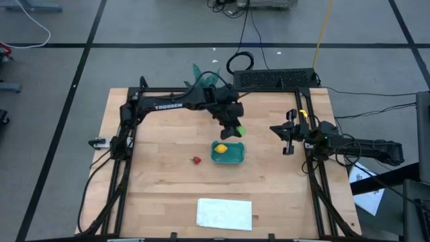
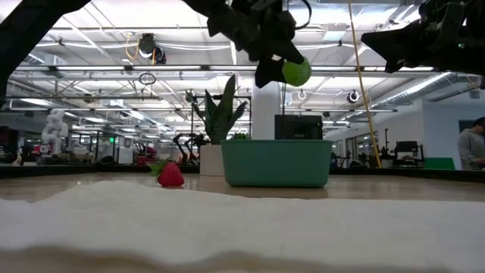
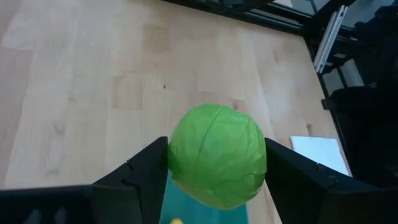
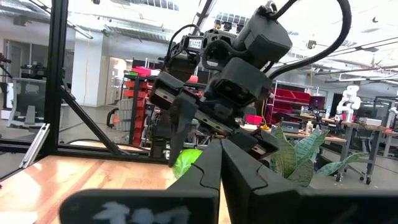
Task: Pick and placing Produce into tupperware
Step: Put the cabbage into the green bin
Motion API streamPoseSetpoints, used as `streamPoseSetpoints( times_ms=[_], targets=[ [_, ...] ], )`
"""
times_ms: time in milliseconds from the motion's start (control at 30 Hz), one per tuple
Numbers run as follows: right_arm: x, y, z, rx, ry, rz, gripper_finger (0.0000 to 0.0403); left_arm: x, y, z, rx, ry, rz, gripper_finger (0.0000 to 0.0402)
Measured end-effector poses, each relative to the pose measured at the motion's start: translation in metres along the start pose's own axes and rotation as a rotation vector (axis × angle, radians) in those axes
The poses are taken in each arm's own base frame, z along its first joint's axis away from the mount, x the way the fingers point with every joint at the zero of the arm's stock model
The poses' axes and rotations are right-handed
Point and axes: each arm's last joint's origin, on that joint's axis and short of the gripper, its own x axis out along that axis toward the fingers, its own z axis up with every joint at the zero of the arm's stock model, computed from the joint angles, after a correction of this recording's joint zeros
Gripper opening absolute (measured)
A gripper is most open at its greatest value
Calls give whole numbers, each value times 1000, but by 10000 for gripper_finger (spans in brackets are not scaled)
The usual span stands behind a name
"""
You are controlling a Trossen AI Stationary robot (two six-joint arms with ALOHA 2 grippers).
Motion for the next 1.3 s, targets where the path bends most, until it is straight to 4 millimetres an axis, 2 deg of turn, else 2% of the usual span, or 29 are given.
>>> streamPoseSetpoints(
  times_ms=[300, 600, 900, 1133, 1300],
  targets=[
    [0, 0, 1, 17, -15, -2, 0, 18, -17, -9, 17, 45, -35, 225],
    [0, 0, 1, 21, -15, -1, 0, 44, -2, -40, -61, 57, -50, 225],
    [0, 0, 1, 21, -15, -1, 0, 54, 6, -56, -155, 46, -105, 225],
    [0, 0, 1, 21, -15, -1, 0, 57, 9, -69, -184, 106, -34, 225],
    [0, 0, 3, 19, -27, -3, 0, 55, 10, -71, -241, 131, -116, 225]
  ],
)
